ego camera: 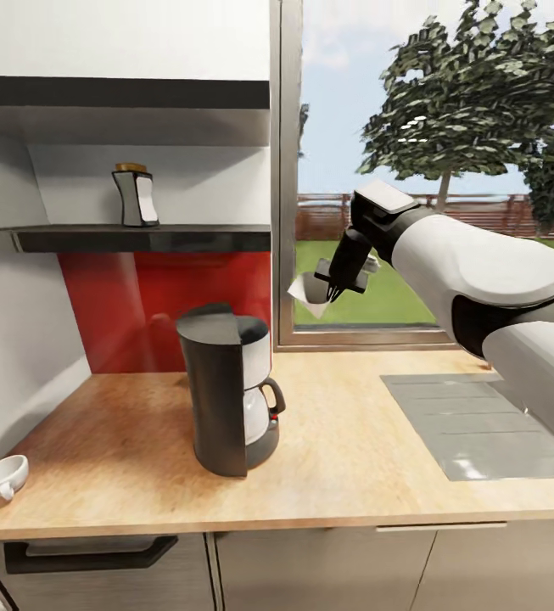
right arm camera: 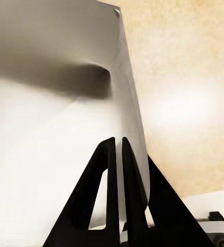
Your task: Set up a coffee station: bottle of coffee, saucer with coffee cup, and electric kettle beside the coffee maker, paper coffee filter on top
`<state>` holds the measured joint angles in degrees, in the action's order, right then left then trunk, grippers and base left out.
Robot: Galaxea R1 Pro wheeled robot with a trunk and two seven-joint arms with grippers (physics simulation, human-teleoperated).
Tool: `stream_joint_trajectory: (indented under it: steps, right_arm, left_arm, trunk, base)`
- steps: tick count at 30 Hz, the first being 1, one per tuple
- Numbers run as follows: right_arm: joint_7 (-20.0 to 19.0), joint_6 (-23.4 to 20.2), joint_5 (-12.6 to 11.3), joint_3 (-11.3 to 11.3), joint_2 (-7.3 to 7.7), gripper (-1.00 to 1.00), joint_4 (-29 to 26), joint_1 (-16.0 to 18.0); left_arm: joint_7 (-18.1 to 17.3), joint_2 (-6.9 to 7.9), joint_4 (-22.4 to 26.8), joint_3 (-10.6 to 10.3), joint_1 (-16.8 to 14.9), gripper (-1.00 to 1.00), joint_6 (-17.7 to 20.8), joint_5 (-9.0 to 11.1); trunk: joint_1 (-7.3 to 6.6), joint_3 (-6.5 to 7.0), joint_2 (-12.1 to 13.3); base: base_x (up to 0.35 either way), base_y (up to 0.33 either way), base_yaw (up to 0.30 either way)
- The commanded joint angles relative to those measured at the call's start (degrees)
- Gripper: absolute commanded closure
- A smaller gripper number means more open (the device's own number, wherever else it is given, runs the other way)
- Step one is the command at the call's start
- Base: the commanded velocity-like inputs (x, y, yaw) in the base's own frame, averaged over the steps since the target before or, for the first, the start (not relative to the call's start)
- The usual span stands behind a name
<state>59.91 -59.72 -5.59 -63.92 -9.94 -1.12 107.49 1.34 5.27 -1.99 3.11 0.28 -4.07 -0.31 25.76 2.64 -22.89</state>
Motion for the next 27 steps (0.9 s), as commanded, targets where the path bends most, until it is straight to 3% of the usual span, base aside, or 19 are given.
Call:
stream_joint_trajectory:
  steps: [1,11,20,27]
  right_arm:
    - [0.64,-0.05,-0.65,0.11,-0.06,1.0,-0.11,0.0]
    - [0.64,-0.05,-0.65,0.11,-0.06,1.0,-0.13,0.0]
    - [0.64,-0.09,-0.61,0.2,-0.06,1.0,-0.11,0.0]
    - [0.64,-0.09,-0.63,0.2,-0.06,1.0,-0.11,0.0]
  left_arm:
    - [0.06,0.0,-0.12,0.3,-0.02,-1.0,-0.33,-0.04]
    - [0.06,0.01,-0.12,0.32,-0.02,-1.0,-0.33,-0.04]
    - [0.06,0.01,-0.15,0.32,-0.02,-1.0,-0.33,-0.04]
    - [0.06,0.0,-0.21,0.32,-0.02,-1.0,-0.33,-0.04]
  trunk:
    - [0.02,0.07,-0.03]
    - [0.02,0.66,-0.03]
    - [0.02,0.74,-0.03]
    - [0.02,0.74,-0.03]
  base:
    - [-0.017,0.234,0.061]
    - [-0.003,0.059,0.175]
    - [0.0,0.0,0.05]
    - [0.0,0.0,0.241]
